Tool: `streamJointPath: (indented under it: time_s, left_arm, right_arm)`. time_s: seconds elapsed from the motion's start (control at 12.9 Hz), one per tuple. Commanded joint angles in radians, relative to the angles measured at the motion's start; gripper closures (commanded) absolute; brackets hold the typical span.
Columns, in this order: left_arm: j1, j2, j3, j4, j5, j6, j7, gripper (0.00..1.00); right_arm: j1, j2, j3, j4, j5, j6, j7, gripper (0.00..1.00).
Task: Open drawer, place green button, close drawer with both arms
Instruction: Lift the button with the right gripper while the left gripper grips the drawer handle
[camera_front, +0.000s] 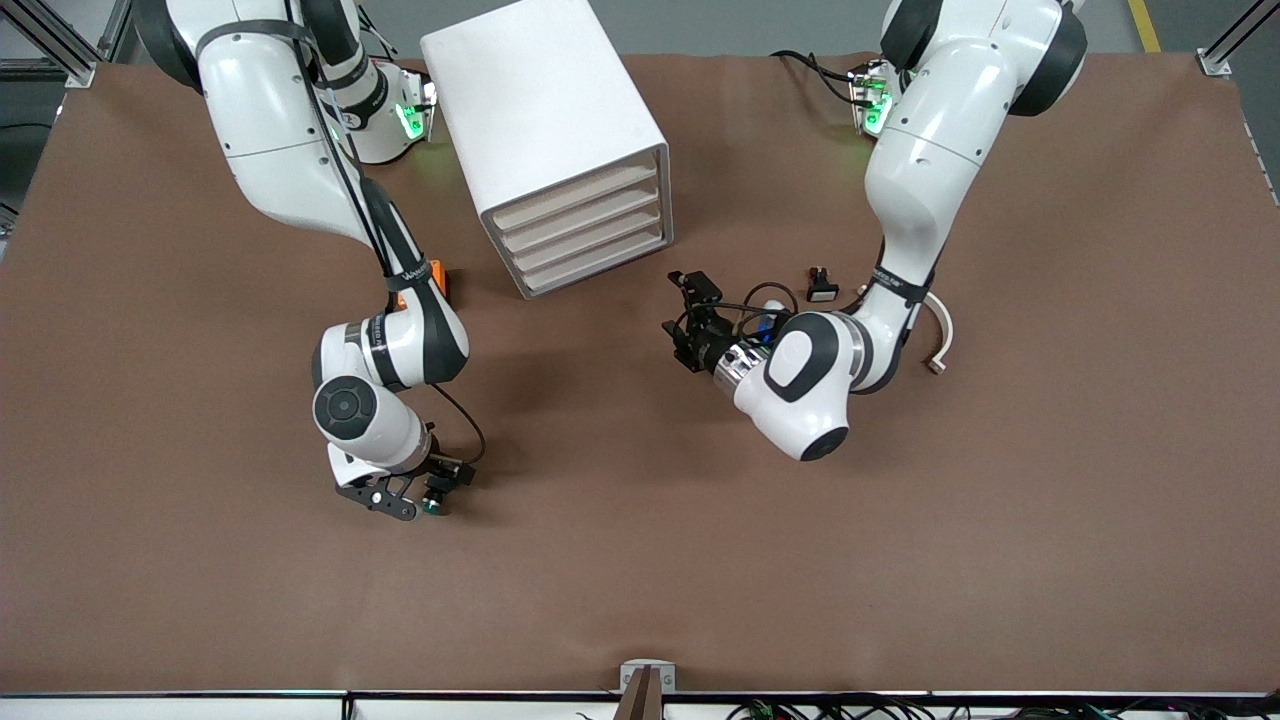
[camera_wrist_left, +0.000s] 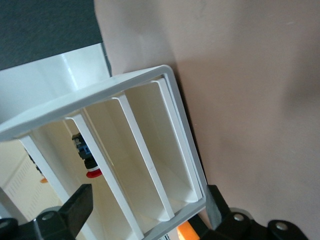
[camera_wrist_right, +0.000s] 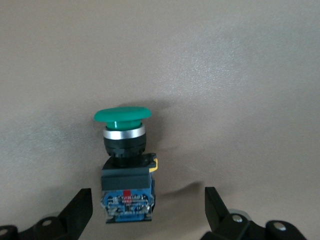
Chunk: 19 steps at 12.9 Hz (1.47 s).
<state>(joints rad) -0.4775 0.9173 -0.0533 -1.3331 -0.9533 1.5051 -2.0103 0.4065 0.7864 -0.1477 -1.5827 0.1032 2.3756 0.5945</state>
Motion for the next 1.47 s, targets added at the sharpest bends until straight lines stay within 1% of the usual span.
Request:
streamJointPath:
  time_s: [0.0,0.08,0.16,0.23,0.31,0.39,0.47,0.62,0.7,0.85,0.93,1.16,1.24,1.4]
  left_arm:
    - [-0.027,0.043,0.000,0.029,-0.039,-0.020,-0.064,0.09]
    - [-0.035,0.054,-0.002,0.028,-0.054,-0.020,-0.071,0.15]
    - [-0.039,0.061,-0.003,0.026,-0.056,-0.025,-0.073,0.22]
    - [-0.050,0.066,-0.005,0.026,-0.061,-0.034,-0.079,0.28]
    - [-0.053,0.069,-0.005,0.026,-0.062,-0.043,-0.091,0.33]
    - [-0.061,0.081,-0.017,0.026,-0.073,-0.055,-0.099,0.37]
    - [-0.064,0.089,-0.020,0.026,-0.078,-0.066,-0.102,0.40]
    - [-0.067,0.104,-0.033,0.022,-0.093,-0.068,-0.128,0.42]
    - [-0.072,0.112,-0.039,0.022,-0.094,-0.071,-0.136,0.42]
    - [-0.081,0.123,-0.042,0.020,-0.096,-0.072,-0.154,0.42]
    - [-0.085,0.124,-0.043,0.020,-0.096,-0.072,-0.160,0.42]
    - [-0.113,0.132,-0.048,0.015,-0.105,-0.109,-0.160,0.44]
    - [-0.125,0.132,-0.048,0.009,-0.107,-0.120,-0.160,0.45]
    - [-0.145,0.135,-0.046,0.003,-0.105,-0.135,-0.176,0.47]
  right_arm:
    - [0.006,0.033,-0.007,0.035,0.012,0.010,0.015,0.14]
    - [0.006,0.033,-0.007,0.036,0.012,0.010,0.010,0.31]
    - [0.005,0.031,-0.007,0.049,0.015,0.007,0.007,0.45]
    - [-0.002,0.031,-0.007,0.061,0.019,0.004,0.007,0.56]
    - [-0.005,0.031,-0.007,0.063,0.020,0.002,0.007,0.70]
    - [-0.003,0.028,-0.007,0.070,0.020,-0.002,0.007,0.85]
    - [0.001,0.024,-0.007,0.079,0.024,-0.007,0.007,0.96]
    - [0.009,0.005,-0.007,0.081,0.036,-0.061,0.034,0.99]
    - [0.018,-0.022,-0.004,0.075,0.038,-0.103,0.077,1.00]
    - [0.052,-0.099,-0.003,0.070,0.038,-0.232,0.169,1.00]
    - [0.058,-0.160,0.002,0.043,0.038,-0.275,0.207,1.00]
    - [0.104,-0.309,0.020,-0.048,0.052,-0.309,0.371,1.00]
    - [0.123,-0.346,0.020,-0.066,0.052,-0.323,0.439,1.00]
    - [0.144,-0.386,0.020,-0.069,0.052,-0.387,0.494,1.00]
